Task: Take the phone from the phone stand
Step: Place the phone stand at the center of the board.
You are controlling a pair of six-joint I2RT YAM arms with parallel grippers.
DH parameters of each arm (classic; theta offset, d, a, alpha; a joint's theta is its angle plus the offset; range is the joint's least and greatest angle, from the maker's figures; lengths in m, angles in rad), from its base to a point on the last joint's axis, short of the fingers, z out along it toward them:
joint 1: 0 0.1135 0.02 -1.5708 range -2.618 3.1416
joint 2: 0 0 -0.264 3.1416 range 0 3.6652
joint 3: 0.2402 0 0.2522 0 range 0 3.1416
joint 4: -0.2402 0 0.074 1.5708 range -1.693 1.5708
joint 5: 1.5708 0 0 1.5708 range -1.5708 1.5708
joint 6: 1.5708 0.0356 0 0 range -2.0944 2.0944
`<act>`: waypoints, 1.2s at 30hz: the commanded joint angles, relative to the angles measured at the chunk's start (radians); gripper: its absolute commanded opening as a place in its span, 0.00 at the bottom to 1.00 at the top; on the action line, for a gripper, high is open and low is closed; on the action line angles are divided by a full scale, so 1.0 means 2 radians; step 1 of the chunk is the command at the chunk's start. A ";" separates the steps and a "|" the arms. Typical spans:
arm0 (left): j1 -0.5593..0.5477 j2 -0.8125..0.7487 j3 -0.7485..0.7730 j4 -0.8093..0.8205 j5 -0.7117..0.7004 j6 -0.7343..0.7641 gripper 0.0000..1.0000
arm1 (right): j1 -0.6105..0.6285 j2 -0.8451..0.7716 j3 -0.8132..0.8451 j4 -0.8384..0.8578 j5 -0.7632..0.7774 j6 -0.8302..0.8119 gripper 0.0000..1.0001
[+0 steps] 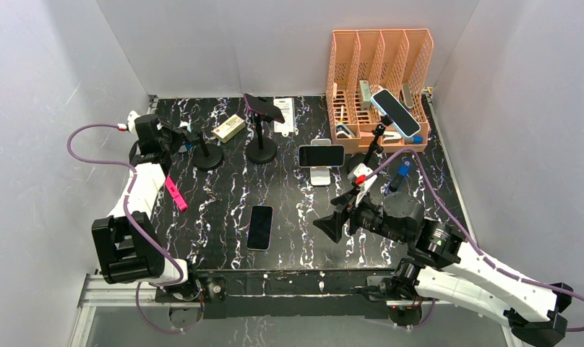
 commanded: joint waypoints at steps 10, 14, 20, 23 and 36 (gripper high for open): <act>0.000 -0.041 0.001 -0.054 -0.024 0.018 0.48 | 0.002 -0.009 0.013 -0.009 0.014 0.001 0.90; 0.000 -0.066 0.024 -0.074 -0.031 0.026 0.68 | 0.001 -0.007 0.022 -0.014 0.023 -0.001 0.90; -0.055 -0.130 0.043 -0.050 -0.026 0.091 0.80 | 0.001 0.005 0.033 -0.011 0.074 0.014 0.91; -0.073 -0.173 0.020 0.003 0.030 0.099 0.80 | 0.001 0.018 0.033 -0.002 0.118 0.019 0.91; -0.219 -0.194 -0.075 0.024 0.167 0.159 0.80 | 0.001 0.125 0.025 0.060 0.295 0.045 0.99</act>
